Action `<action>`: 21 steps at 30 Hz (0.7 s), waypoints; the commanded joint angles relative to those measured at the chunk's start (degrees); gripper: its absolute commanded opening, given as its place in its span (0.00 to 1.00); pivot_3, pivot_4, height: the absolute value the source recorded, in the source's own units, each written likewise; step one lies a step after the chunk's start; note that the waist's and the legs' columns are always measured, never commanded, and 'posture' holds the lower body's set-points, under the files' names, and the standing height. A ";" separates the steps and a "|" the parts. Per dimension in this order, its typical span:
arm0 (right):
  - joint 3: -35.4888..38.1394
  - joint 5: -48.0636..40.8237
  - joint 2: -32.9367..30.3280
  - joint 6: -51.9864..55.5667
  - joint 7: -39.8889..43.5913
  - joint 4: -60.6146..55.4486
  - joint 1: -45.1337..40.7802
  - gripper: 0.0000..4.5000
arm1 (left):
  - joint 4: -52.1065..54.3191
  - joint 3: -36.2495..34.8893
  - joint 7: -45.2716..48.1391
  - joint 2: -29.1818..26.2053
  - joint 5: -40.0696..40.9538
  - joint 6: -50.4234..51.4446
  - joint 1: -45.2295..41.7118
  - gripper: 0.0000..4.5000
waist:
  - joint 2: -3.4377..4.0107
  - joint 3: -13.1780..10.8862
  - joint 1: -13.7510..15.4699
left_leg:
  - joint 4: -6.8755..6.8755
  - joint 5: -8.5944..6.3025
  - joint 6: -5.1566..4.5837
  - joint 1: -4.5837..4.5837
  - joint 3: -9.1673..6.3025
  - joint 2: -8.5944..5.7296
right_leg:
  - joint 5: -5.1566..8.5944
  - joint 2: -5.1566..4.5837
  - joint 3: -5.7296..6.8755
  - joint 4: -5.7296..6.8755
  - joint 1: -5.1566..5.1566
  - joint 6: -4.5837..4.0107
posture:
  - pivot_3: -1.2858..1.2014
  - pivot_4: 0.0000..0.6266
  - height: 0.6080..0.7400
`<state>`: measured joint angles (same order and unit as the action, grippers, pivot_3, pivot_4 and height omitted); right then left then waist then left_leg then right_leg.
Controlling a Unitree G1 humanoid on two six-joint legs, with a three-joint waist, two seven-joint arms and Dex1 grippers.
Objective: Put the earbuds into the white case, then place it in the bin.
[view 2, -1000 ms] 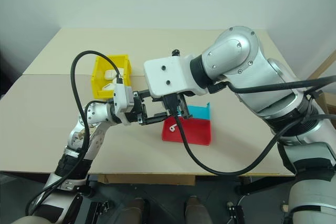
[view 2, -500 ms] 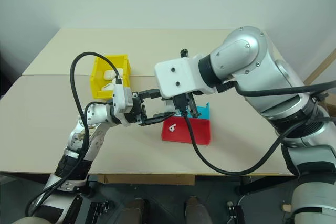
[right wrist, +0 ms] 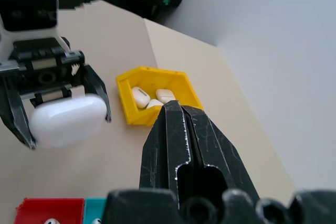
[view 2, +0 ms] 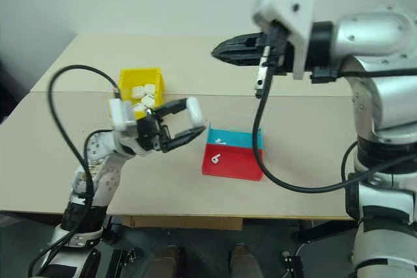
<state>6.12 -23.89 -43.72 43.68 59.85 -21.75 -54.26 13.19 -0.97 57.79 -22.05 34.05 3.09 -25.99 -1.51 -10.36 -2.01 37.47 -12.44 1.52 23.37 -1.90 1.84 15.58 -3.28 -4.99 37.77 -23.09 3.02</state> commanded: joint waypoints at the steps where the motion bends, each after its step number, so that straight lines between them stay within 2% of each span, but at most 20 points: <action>1: 4.67 -1.95 -0.52 2.82 -5.21 -6.51 8.21 0.01 | 6.27 -3.31 -1.38 -4.39 3.68 5.30 1.69 0.62 | 0.00 0.00 -0.07 | -0.01 0.00 0.00 -0.01 0.01 0.00 | 0.00 0.00 -0.01 0.00 0.01 0.00 | 0.52 0.24 1.00; 4: 6.32 -3.90 -0.20 4.05 -8.01 -10.22 15.12 0.01 | 6.51 -5.10 -9.01 -5.34 0.10 7.37 1.52 0.62 | 0.02 -0.01 -0.12 | 0.05 0.00 0.00 -0.04 0.04 -0.04 | 0.00 -0.01 -0.07 0.12 -0.01 0.01 | 0.52 0.24 1.00; 8: 8.18 -5.98 -2.21 4.76 -8.65 -11.77 21.55 0.01 | -1.02 -5.49 -15.94 -10.37 -10.36 9.21 -5.31 0.62 | 0.01 -0.01 -0.15 | 0.11 0.00 0.00 -0.06 0.00 0.00 | 0.01 0.08 -0.03 0.13 0.02 0.01 | 0.52 0.24 1.00; 13: 7.41 -5.42 -4.78 4.39 -9.91 -9.65 23.34 0.01 | -12.05 -4.49 -32.40 -8.36 -22.38 12.28 -13.85 0.62 | -0.01 -0.02 -0.06 | 0.11 0.00 0.00 -0.02 0.01 -0.03 | 0.00 0.06 -0.03 -0.02 0.06 0.05 | 0.52 0.24 1.00; 16: 5.70 -4.45 -5.11 3.63 -11.37 -8.90 23.44 0.01 | -22.44 -3.43 -40.98 -6.70 -29.00 13.16 -19.78 0.62 | -0.04 -0.03 -0.04 | 0.08 0.00 0.00 0.01 0.00 -0.02 | 0.00 0.06 -0.01 -0.04 0.02 0.04 | 0.52 0.24 1.00; 18: 4.59 -3.46 -4.78 2.48 -12.26 -8.73 23.77 0.01 | -29.41 -1.95 -42.78 -6.75 -32.69 9.03 -22.00 0.62 | -0.04 -0.03 -0.09 | 0.08 0.00 0.00 0.05 -0.01 -0.03 | -0.01 0.06 0.00 -0.03 -0.02 0.04 | 0.52 0.24 1.00; 21: 2.87 -1.84 -4.65 0.72 -13.34 -8.65 24.56 0.01 | -37.78 -2.73 -47.04 -4.66 -33.85 9.29 -25.87 0.62 | -0.04 -0.04 -0.05 | 0.07 0.00 0.00 0.07 0.00 -0.04 | -0.01 0.05 -0.01 -0.04 -0.03 0.04 | 0.52 0.24 1.00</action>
<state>8.94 -26.37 -48.00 46.40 47.27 -29.72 -29.57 -22.76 -2.97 13.11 -26.67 1.51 13.95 -49.57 -1.55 -10.40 -2.06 37.55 -12.44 1.51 23.49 -1.91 1.80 15.58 -3.23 -4.99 37.73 -23.15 3.06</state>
